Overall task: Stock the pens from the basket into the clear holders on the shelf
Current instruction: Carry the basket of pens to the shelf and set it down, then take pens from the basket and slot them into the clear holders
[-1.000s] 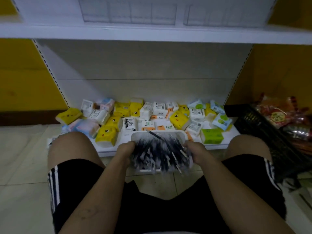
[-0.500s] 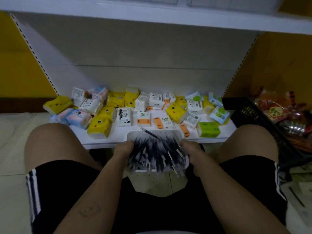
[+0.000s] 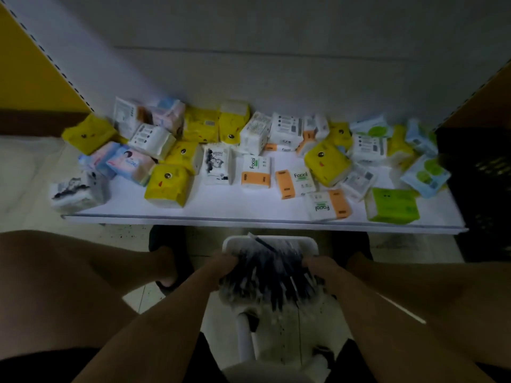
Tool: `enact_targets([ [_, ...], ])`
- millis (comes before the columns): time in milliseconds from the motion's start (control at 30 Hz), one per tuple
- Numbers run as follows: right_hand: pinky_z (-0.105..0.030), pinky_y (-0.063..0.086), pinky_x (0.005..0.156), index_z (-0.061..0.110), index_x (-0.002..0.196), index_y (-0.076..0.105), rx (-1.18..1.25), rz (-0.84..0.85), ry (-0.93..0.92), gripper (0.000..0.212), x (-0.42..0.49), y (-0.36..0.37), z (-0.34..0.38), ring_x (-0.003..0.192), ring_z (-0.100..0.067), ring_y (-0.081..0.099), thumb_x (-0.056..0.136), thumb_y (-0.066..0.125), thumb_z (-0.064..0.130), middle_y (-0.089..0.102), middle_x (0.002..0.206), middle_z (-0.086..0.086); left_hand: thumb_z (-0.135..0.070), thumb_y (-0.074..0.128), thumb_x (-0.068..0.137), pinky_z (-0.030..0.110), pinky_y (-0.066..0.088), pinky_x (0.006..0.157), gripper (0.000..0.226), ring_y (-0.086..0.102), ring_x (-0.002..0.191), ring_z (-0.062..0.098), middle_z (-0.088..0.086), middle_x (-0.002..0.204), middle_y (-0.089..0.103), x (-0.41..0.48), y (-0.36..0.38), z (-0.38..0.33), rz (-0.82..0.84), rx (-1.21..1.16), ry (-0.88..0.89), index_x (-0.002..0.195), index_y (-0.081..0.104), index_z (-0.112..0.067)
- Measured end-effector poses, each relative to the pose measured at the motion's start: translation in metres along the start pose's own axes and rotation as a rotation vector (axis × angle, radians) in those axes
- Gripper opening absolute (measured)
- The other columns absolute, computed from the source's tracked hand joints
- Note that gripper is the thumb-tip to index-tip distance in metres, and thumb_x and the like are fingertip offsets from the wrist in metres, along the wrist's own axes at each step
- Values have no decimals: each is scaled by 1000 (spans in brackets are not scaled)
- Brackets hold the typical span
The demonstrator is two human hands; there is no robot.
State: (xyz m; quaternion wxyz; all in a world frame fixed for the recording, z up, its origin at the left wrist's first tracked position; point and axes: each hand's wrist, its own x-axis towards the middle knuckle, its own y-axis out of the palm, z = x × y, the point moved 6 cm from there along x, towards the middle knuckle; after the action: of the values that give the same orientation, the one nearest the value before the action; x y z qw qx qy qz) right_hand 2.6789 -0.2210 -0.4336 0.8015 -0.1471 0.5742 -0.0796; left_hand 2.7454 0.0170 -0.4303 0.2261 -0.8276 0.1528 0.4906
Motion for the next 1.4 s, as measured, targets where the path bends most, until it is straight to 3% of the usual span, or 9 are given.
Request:
enact_targets([
  [300, -29, 37, 64, 11, 65, 47, -86, 39, 122, 34, 101, 18, -11, 62, -16, 41, 97, 52, 17, 42, 72, -7, -28, 61, 91, 36, 43, 80, 43, 54, 100, 28, 16, 117, 58, 92, 6, 40, -28, -83, -160, 124, 53, -2],
  [400, -31, 36, 80, 11, 73, 50, -131, 94, 186, 29, 114, 21, -17, 69, -17, 42, 99, 50, 23, 42, 77, -5, -24, 58, 93, 36, 41, 80, 36, 54, 97, 24, 14, 113, 58, 108, 8, 43, -16, -105, -165, 123, 53, -4],
  [567, -30, 42, 73, 4, 109, 63, -28, 108, 116, 24, 117, 18, -26, 94, -25, 55, 93, 60, 20, 57, 112, -13, -21, 53, 94, 35, 43, 80, 31, 52, 87, 20, 10, 104, 58, 120, 12, 50, -53, -98, -121, 123, 54, -9],
  [633, -26, 39, 64, 3, 100, 63, -11, 81, 84, 16, 115, 20, -27, 77, -20, 52, 93, 59, 16, 58, 91, -12, -22, 54, 93, 31, 44, 71, 30, 52, 84, 20, 9, 100, 58, 118, 15, 49, -61, -86, -113, 120, 54, -9],
  [767, -32, 45, 75, 9, 97, 56, -106, -176, -80, 15, 112, 23, -13, 84, -23, 55, 87, 58, 20, 55, 93, -9, -48, 54, 64, 39, 53, 79, 69, 59, 96, 31, 16, 110, 59, 118, 13, 33, -211, 49, -37, 115, 54, -2],
  [867, -37, 49, 87, 6, 123, 52, -268, -306, -268, 39, 94, 36, 4, 106, -32, 54, 87, 58, 19, 52, 117, -14, -36, 54, 76, 41, 48, 89, 50, 56, 106, 34, 15, 113, 58, 113, 17, 9, -340, 416, 154, 116, 56, -7],
  [1033, -39, 52, 85, 14, 103, 64, -470, -170, -447, 18, 87, 72, 11, 105, -30, 57, 88, 54, 17, 56, 113, -8, -12, 49, 92, 24, 45, 58, 17, 56, 66, 18, 3, 72, 58, 97, 66, -24, -57, 458, 438, 82, 62, -7],
  [1267, -42, 40, 104, 20, 137, 46, -816, -4, -401, 45, 103, 86, -16, 126, -34, 40, 93, 51, 29, 43, 137, -13, -15, 50, 96, 36, 44, 100, 34, 52, 117, 32, 17, 129, 57, 114, 103, -5, 178, 471, 320, 126, 59, -5],
  [1400, -43, 31, 112, 18, 145, 35, -895, 38, -386, 53, 104, 89, -12, 136, -33, 30, 95, 48, 32, 32, 147, -11, -8, 48, 95, 32, 35, 102, 39, 44, 128, 32, 20, 139, 47, 114, 115, -8, 268, 577, 311, 134, 51, -2],
])
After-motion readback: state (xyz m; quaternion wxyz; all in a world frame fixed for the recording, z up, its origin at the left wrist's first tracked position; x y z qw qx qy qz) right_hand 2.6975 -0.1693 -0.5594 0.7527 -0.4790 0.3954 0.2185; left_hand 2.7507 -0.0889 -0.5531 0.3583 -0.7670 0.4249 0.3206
